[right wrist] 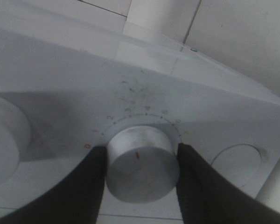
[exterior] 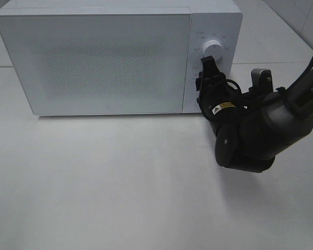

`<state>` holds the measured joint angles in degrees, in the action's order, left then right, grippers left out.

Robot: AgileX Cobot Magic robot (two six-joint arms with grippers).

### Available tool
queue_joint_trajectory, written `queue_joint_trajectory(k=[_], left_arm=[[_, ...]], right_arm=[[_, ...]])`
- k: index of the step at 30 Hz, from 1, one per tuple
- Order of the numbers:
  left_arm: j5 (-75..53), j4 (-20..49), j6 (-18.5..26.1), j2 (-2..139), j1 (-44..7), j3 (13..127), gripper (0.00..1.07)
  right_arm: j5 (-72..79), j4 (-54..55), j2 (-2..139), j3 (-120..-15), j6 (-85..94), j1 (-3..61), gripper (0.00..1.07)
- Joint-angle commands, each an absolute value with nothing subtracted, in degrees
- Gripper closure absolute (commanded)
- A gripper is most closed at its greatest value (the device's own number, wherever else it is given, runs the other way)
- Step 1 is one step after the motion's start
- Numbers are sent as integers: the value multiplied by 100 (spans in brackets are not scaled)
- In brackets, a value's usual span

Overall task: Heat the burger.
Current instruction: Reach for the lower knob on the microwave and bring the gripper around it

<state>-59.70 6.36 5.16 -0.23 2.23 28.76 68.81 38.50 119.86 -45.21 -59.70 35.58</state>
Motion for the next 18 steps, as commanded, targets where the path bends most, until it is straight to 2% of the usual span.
queue_joint_trajectory(k=[1,18], left_arm=[[-5953,653,533,-155,246,2853,9],[-5953,653,533,-155,246,2853,9]], right_arm=[[7781,3329,11946,-4635,-6388,3541,102],[7781,3696,11946,-4635,-8543,3541,101]])
